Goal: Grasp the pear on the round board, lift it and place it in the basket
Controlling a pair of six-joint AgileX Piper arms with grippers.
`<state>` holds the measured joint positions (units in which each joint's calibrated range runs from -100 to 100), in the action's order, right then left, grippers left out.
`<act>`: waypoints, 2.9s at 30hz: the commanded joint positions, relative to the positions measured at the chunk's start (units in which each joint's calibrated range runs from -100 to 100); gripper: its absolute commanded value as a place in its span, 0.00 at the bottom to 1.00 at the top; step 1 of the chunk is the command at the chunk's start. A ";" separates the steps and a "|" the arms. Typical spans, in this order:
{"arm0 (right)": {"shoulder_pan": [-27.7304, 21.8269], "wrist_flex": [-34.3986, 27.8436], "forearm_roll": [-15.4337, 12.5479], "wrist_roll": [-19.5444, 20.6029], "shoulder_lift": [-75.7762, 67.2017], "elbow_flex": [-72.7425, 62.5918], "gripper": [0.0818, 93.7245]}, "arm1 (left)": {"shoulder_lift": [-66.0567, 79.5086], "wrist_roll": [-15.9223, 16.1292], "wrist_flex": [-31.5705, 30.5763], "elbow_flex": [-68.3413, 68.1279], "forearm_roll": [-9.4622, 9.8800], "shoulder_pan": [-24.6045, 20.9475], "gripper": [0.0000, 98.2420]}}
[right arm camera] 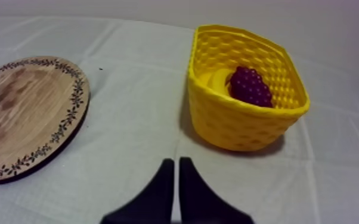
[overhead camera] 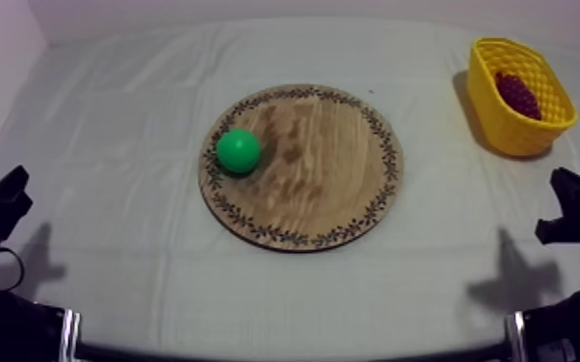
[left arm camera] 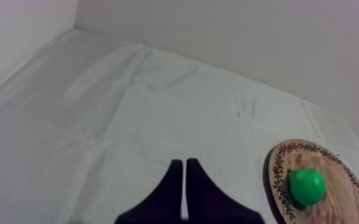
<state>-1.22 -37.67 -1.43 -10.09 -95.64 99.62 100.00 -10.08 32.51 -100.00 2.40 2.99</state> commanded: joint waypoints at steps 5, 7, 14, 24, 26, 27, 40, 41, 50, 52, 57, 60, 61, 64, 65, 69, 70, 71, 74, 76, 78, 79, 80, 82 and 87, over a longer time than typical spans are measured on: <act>0.00 0.01 -0.01 0.01 -0.03 0.04 0.00 | 0.00 -0.01 -0.01 0.00 0.02 0.01 0.00; 0.00 0.01 -0.01 0.01 -0.03 0.04 0.00 | 0.00 -0.01 -0.01 0.00 0.02 0.01 0.00; 0.00 0.01 -0.01 0.01 -0.03 0.04 0.00 | 0.00 -0.01 -0.01 0.00 0.02 0.01 0.00; 0.00 0.01 -0.01 0.01 -0.03 0.04 0.00 | 0.00 -0.01 -0.01 0.00 0.02 0.01 0.00; 0.00 0.01 -0.01 0.01 -0.03 0.04 0.00 | 0.00 -0.01 -0.01 0.00 0.02 0.01 0.00; 0.00 0.01 -0.01 0.01 -0.03 0.04 0.00 | 0.00 -0.01 -0.01 0.00 0.02 0.01 0.00; 0.00 0.01 -0.01 -0.03 -0.03 0.04 0.00 | 0.00 -0.01 -0.01 0.00 0.02 0.01 0.00; 0.00 0.01 -0.01 -0.05 -0.03 0.04 0.00 | 0.00 -0.01 -0.01 0.00 0.02 0.01 0.00; 0.00 0.13 -0.08 -0.21 -0.03 0.04 0.00 | 0.00 -0.01 -0.01 0.00 0.02 0.01 0.00; -0.07 1.03 -0.34 -1.12 -0.03 -0.16 0.00 | 0.00 -0.01 -0.01 0.00 0.02 0.01 0.00; 0.35 2.35 -1.24 -3.57 1.73 -3.76 0.00 | 0.00 -0.01 -0.01 0.00 0.02 0.01 0.00; 1.33 1.68 -1.50 -4.40 6.23 -9.67 0.00 | 0.00 -0.01 -0.01 0.00 0.02 0.01 0.00; 1.73 1.05 -1.58 -4.56 8.30 -12.40 0.00 | 0.00 -0.01 -0.01 0.00 0.02 0.01 0.00; 3.13 -2.24 -1.93 -4.60 15.90 -22.71 0.01 | 0.00 -0.01 -0.01 0.00 0.02 0.01 0.00; 3.73 -3.67 -2.04 -4.52 18.79 -26.62 0.01 | 0.00 -0.01 -0.01 0.00 0.02 0.01 0.00; 8.40 -9.30 -0.53 -2.10 30.60 -42.86 0.01 | 0.00 -0.01 -0.01 0.00 0.02 0.01 0.00; 10.13 -10.74 0.52 -0.90 33.69 -46.83 0.01 | 0.00 -0.01 -0.01 0.00 0.02 0.01 0.00; 11.91 -12.26 1.74 0.49 36.89 -50.78 0.01 | 0.00 -0.01 -0.01 0.00 0.02 0.01 0.00; 16.75 -17.11 5.39 4.54 46.58 -62.05 0.01 | 0.00 -0.01 -0.01 0.00 0.02 0.01 0.00; 19.38 -20.49 7.47 6.89 52.84 -69.06 0.01 | 0.00 -0.01 -0.01 0.00 0.02 0.01 0.00; 21.62 -23.84 9.21 8.87 58.75 -75.59 0.01 | 0.00 -0.01 -0.01 0.00 0.02 0.01 0.00; 22.62 -25.44 10.02 9.77 61.51 -78.58 0.01 | 0.00 -0.01 -0.01 0.00 0.02 0.01 0.00; 23.53 -27.00 10.76 10.59 64.19 -81.37 0.01 | 0.00 -0.01 -0.01 0.00 0.02 0.01 0.00; 25.17 -30.14 12.18 12.13 69.23 -86.49 0.01 | 0.00 -0.01 -0.01 0.00 0.02 0.01 0.00; 29.09 -38.50 15.41 15.69 80.90 -97.31 0.00 | 0.00 -0.01 -0.01 0.00 0.02 0.01 0.00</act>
<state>25.92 -72.39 12.98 3.66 -24.76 12.72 100.00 -10.08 32.51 -100.00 2.40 2.99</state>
